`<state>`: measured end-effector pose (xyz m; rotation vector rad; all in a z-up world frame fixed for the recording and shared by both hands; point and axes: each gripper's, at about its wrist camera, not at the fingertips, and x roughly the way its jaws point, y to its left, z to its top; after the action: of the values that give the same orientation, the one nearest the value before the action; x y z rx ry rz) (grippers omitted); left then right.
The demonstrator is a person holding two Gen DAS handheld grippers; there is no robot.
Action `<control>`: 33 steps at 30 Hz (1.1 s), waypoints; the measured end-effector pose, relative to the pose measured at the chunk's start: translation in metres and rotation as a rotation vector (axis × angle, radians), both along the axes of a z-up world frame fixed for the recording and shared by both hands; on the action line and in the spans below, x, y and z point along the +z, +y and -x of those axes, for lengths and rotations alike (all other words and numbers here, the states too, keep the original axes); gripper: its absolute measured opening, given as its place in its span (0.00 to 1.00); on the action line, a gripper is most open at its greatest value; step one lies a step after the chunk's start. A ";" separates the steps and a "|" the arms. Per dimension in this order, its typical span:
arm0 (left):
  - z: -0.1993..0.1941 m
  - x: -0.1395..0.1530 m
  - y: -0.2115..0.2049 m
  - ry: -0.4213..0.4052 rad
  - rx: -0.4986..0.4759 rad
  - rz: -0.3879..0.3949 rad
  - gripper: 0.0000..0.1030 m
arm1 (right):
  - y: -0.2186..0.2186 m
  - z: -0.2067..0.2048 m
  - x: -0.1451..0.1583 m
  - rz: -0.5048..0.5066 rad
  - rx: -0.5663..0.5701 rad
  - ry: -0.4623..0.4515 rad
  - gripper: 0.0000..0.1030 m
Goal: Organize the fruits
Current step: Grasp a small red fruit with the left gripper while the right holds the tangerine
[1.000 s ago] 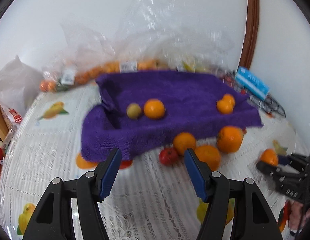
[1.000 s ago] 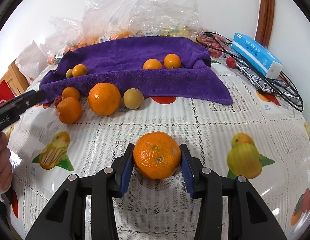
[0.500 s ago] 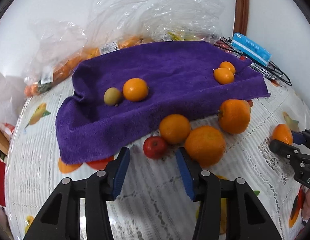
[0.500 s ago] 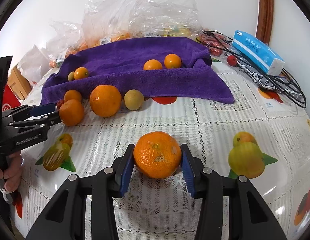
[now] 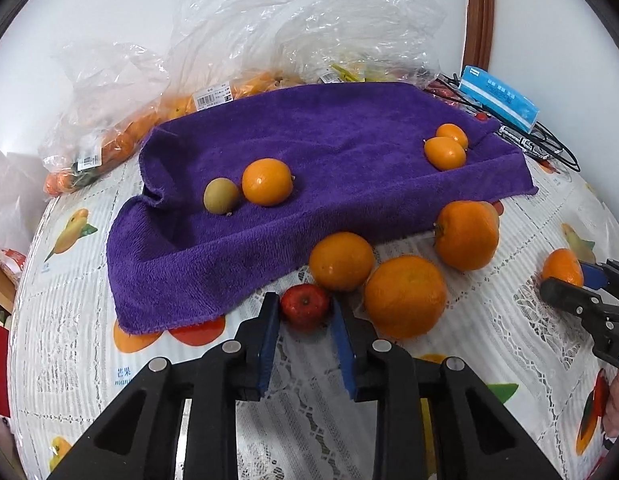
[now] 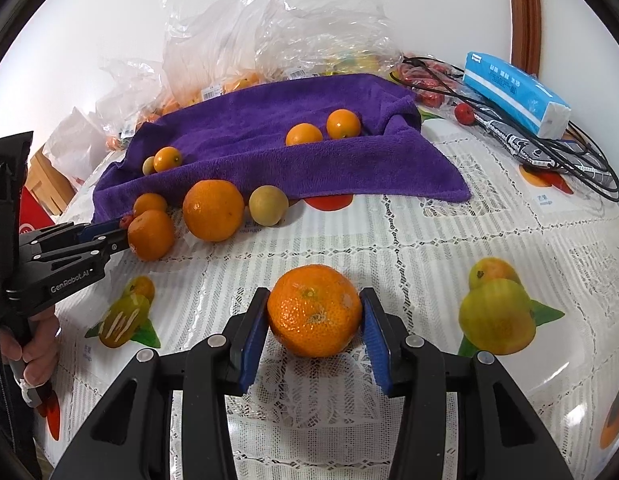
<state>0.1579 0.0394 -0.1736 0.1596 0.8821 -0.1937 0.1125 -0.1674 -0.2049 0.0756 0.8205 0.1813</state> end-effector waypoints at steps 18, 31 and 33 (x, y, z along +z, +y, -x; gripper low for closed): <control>0.000 0.000 0.002 0.001 0.007 -0.002 0.28 | 0.000 -0.001 0.000 -0.012 0.018 0.002 0.51; 0.013 0.002 0.012 0.010 0.015 0.065 0.24 | -0.001 0.001 0.000 -0.014 0.019 -0.001 0.43; 0.016 0.004 0.015 0.008 0.023 0.076 0.24 | -0.001 0.003 0.001 -0.011 0.019 -0.001 0.43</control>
<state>0.1422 0.0544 -0.1701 0.0777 0.8827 -0.2066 0.1098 -0.1679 -0.2041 0.0778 0.8191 0.2041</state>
